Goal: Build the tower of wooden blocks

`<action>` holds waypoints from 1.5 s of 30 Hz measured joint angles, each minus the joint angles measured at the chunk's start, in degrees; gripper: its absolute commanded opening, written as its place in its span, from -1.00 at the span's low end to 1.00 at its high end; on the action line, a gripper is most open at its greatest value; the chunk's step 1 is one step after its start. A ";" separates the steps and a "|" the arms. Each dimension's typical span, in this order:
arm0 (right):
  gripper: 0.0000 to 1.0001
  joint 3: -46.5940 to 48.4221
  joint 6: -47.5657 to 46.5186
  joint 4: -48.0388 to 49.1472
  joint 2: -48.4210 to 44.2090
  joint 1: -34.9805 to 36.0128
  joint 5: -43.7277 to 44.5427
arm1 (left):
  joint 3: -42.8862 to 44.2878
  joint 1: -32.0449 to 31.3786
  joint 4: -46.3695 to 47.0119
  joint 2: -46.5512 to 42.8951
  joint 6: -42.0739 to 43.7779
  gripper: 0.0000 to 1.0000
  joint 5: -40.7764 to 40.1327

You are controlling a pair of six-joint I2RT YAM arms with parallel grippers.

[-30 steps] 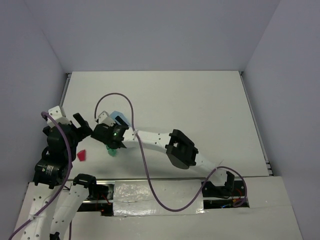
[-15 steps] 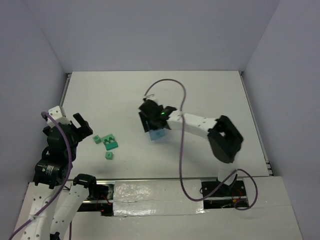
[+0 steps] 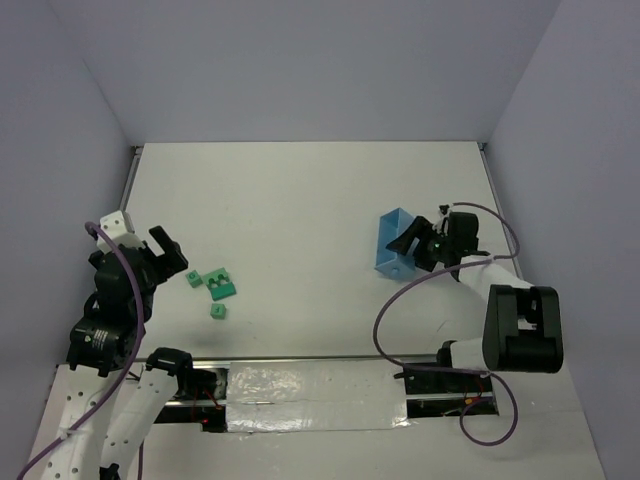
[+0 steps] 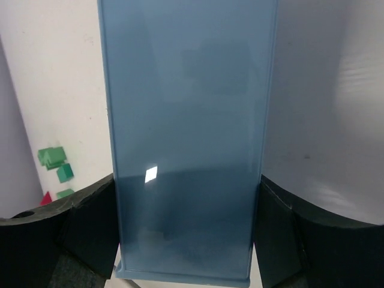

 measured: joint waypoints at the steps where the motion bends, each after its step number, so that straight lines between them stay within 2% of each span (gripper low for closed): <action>1: 0.38 -0.07 -0.81 -0.04 0.35 -1.99 -1.86 | 0.00 -0.02 0.04 0.07 0.07 0.99 0.46; 3: 0.71 0.63 -2.97 -0.50 2.14 -5.64 -4.98 | 0.00 -0.09 0.28 0.44 0.11 0.99 1.18; 4: 0.99 1.57 -3.72 -1.27 3.13 -6.78 -5.62 | 0.00 -0.13 0.48 0.74 0.15 0.99 1.62; 7: 0.99 4.66 -5.77 -5.73 4.02 -7.76 -1.81 | 0.00 -0.66 0.61 1.90 0.24 0.99 2.49; 13: 0.99 12.92 -7.39 -18.91 -1.42 -6.32 14.53 | 0.00 -1.73 0.70 2.45 0.26 0.99 3.10; 17: 0.99 20.63 -9.01 -23.08 -3.21 -4.39 23.30 | 0.00 -1.77 0.74 2.40 0.26 0.99 3.10; 20: 0.96 21.51 -9.53 -23.76 -3.89 -2.05 27.54 | 0.00 -1.77 0.79 2.25 0.26 0.99 3.10; 23: 0.83 21.31 -10.21 -25.73 -3.78 4.61 30.88 | 0.00 -1.77 0.81 2.21 0.26 0.99 3.10; 26: 0.65 22.80 -10.67 -27.45 0.13 9.64 33.18 | 0.00 -1.77 0.81 2.27 0.26 0.99 3.08; 31: 0.50 23.71 -10.58 -28.83 8.68 10.91 39.76 | 0.00 -1.77 0.81 2.27 0.26 0.99 3.06; 34: 0.06 23.71 -10.69 -29.53 9.88 11.02 42.03 | 0.00 -1.77 0.81 2.27 0.26 0.99 3.08; 35: -0.28 23.69 -10.88 -29.49 9.90 11.02 42.36 | 0.00 -1.77 0.81 2.29 0.26 0.99 3.08; 38: -0.64 23.71 -11.58 -29.44 10.36 11.02 43.04 | 0.00 -1.77 0.81 2.45 0.26 0.99 3.13; 39: -0.89 23.71 -11.96 -29.40 10.82 11.02 43.34 | 0.00 -1.77 0.81 2.49 0.26 0.99 3.15; 40: -1.00 23.69 -12.33 -29.44 11.30 10.71 43.91 | 0.00 -1.77 0.81 2.49 0.26 0.99 3.19; 45: -1.00 22.77 -13.55 -29.09 10.45 7.19 44.54 | 0.00 -1.95 0.85 2.54 0.31 0.99 3.67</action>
